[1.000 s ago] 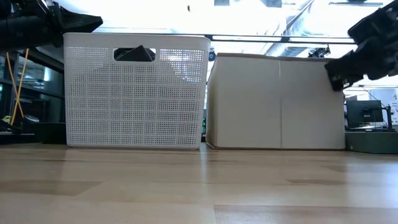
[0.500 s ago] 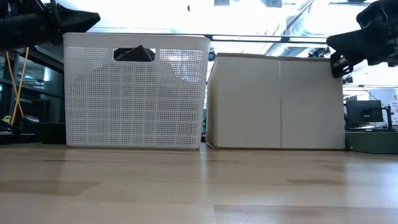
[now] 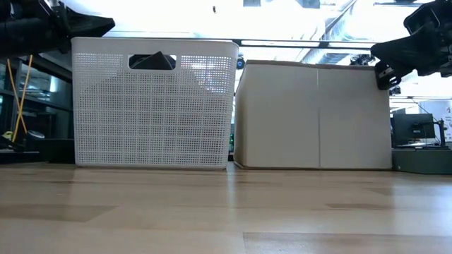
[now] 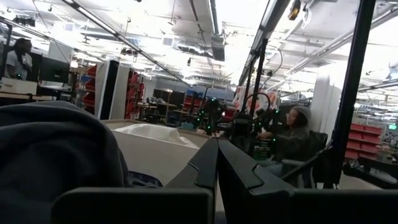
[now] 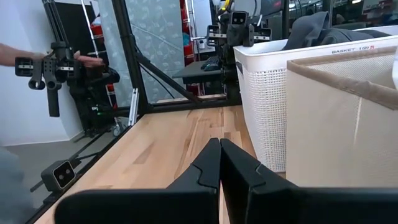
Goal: Sort clothes
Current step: Return to Home Position
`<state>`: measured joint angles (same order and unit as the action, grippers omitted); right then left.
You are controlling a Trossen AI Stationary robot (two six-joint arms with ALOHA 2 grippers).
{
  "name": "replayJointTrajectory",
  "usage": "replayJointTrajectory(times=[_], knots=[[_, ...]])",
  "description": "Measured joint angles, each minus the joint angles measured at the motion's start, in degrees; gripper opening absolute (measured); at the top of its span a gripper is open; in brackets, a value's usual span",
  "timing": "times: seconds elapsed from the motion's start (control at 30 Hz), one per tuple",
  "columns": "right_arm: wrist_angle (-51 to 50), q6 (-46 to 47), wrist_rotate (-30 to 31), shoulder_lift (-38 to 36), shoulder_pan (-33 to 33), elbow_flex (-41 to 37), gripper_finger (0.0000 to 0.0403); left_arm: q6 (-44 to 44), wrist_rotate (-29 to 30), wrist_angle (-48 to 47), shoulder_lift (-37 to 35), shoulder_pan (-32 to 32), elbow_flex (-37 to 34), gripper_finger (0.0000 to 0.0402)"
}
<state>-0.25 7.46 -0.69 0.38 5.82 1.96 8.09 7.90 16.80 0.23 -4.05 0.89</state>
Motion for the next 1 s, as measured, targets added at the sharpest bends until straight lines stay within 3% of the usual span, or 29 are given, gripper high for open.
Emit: replayJointTrajectory(times=[1.0], knots=[[-0.88,0.02,0.02,0.0,0.0,0.0,0.0,0.27,0.18,2.22,0.28,-0.04,-0.22,0.0]])
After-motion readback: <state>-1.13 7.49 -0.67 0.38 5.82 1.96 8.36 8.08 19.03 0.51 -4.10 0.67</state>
